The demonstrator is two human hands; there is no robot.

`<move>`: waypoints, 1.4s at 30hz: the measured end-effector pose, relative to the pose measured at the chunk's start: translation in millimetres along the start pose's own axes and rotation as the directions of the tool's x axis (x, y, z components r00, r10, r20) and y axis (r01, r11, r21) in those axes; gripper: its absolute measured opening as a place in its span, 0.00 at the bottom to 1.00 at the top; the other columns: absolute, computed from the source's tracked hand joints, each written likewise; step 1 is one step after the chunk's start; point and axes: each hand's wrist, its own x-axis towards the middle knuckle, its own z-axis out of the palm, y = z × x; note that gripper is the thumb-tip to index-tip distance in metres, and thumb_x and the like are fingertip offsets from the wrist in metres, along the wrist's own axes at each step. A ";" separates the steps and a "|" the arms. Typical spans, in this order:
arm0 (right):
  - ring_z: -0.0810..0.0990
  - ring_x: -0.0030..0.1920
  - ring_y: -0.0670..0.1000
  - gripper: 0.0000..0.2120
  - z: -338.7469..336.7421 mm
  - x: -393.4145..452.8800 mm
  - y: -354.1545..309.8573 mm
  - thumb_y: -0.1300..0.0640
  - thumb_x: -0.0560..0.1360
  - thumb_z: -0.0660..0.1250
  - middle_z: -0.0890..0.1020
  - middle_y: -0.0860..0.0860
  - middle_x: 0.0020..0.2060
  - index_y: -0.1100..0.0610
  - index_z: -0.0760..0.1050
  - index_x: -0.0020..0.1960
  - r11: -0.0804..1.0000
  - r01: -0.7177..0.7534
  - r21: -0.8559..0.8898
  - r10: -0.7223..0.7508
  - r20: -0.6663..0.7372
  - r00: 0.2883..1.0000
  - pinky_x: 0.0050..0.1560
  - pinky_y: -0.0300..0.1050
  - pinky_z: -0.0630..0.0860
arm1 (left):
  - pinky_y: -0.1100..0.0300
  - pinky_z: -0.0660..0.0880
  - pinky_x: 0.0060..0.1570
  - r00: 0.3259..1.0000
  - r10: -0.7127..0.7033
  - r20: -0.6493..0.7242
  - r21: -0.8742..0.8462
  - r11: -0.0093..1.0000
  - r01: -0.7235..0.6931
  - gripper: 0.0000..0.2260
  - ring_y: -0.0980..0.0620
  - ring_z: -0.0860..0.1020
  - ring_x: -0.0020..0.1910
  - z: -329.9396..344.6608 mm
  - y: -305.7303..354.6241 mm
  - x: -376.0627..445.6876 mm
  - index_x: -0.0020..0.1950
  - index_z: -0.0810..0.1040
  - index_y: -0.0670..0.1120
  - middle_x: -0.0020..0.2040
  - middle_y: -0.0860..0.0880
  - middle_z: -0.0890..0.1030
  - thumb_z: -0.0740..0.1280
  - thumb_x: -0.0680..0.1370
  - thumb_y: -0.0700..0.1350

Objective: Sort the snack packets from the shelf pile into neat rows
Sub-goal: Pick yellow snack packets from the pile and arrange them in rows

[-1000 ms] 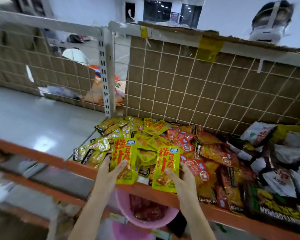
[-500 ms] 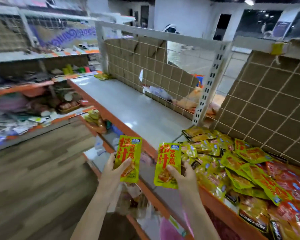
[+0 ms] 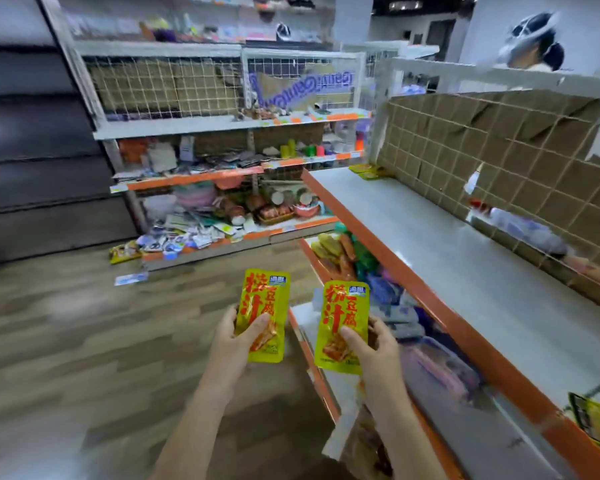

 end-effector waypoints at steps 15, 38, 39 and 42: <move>0.81 0.35 0.45 0.08 77.3 179.9 9.4 0.67 0.74 0.67 0.82 0.51 0.39 0.59 0.75 0.52 0.997 -0.061 -0.053 0.067 0.124 0.990 0.30 0.32 0.75 | 0.55 0.77 0.44 0.978 -0.055 -0.200 -0.013 0.999 0.053 0.05 0.51 0.80 0.41 -3.2 -8.2 165.5 0.48 0.76 0.46 0.44 0.47 0.83 0.70 0.74 0.42; 0.82 0.41 0.51 0.07 175.5 478.3 14.4 0.65 0.73 0.69 0.84 0.52 0.40 0.57 0.76 0.49 0.999 -0.029 -0.046 0.027 -0.050 0.998 0.42 0.45 0.79 | 0.67 0.75 0.31 0.998 -0.049 -0.038 0.022 0.999 0.049 0.03 0.57 0.79 0.32 33.1 -2.3 494.2 0.48 0.75 0.43 0.39 0.47 0.81 0.67 0.76 0.37; 0.83 0.42 0.52 0.07 181.1 490.7 11.6 0.64 0.73 0.70 0.84 0.52 0.41 0.56 0.76 0.49 0.999 -0.021 -0.031 0.019 -0.085 0.996 0.43 0.45 0.79 | 0.67 0.76 0.31 0.999 -0.050 0.001 0.021 0.999 0.050 0.03 0.59 0.79 0.31 37.3 0.7 514.0 0.48 0.75 0.44 0.39 0.47 0.82 0.67 0.76 0.37; 0.84 0.44 0.53 0.10 192.3 528.5 3.5 0.64 0.72 0.70 0.84 0.54 0.44 0.57 0.76 0.53 1.000 -0.009 -0.012 0.007 -0.194 0.981 0.43 0.47 0.80 | 0.65 0.77 0.33 0.988 -0.064 0.143 0.032 0.998 0.060 0.04 0.56 0.80 0.35 55.5 11.1 568.9 0.49 0.75 0.45 0.41 0.48 0.82 0.67 0.76 0.39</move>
